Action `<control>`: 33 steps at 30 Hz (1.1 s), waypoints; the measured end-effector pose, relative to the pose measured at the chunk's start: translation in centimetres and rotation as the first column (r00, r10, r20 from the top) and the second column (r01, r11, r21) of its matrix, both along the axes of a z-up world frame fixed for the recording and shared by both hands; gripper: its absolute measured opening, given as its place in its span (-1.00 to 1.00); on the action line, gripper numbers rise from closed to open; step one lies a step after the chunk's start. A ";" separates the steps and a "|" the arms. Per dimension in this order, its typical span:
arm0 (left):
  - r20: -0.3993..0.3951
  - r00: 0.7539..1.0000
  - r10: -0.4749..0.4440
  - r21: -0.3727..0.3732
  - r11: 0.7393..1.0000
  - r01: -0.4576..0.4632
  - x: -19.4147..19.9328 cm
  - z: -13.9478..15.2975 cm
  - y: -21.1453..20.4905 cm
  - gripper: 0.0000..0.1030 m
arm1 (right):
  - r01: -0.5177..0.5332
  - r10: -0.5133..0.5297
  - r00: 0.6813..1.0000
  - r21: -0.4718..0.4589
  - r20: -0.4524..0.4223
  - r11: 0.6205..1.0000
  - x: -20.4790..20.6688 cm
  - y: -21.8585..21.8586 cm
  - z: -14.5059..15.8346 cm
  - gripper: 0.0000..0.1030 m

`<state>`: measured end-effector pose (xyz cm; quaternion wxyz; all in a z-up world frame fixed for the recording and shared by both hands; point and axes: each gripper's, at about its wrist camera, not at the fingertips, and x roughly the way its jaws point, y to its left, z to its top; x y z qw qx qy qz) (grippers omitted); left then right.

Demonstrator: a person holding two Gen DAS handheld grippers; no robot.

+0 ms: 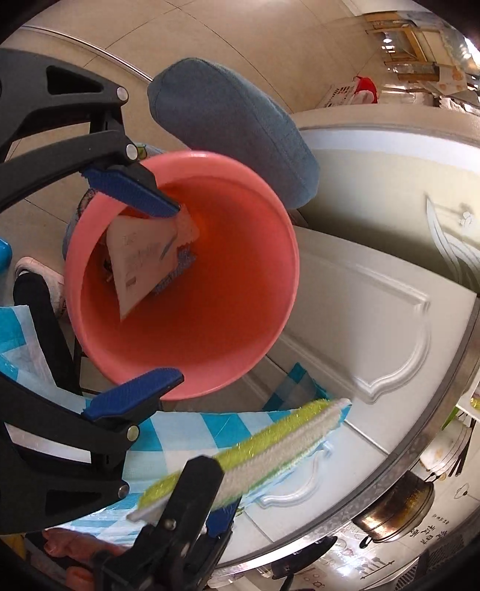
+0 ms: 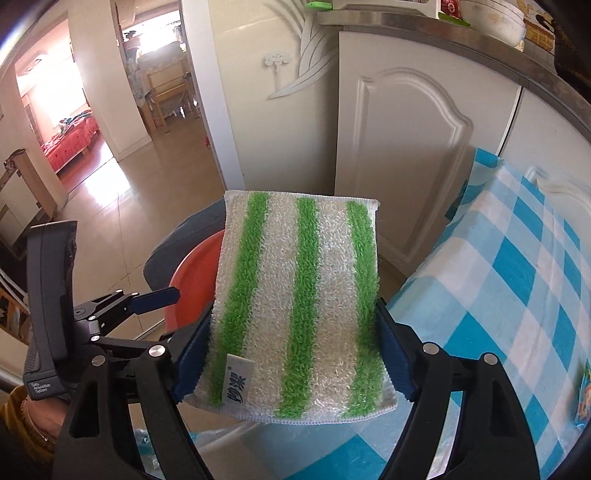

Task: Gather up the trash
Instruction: 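Open both tools to drop the packet and sponge into the bucket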

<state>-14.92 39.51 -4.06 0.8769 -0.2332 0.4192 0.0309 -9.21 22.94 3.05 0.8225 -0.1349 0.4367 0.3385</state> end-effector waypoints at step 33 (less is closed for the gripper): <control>-0.030 0.999 0.010 -0.006 1.000 -0.010 -1.1 2.3 -2.6 0.82 | 0.342 -0.361 0.932 0.399 -0.030 0.851 -1.8 -17.7 2.1 0.76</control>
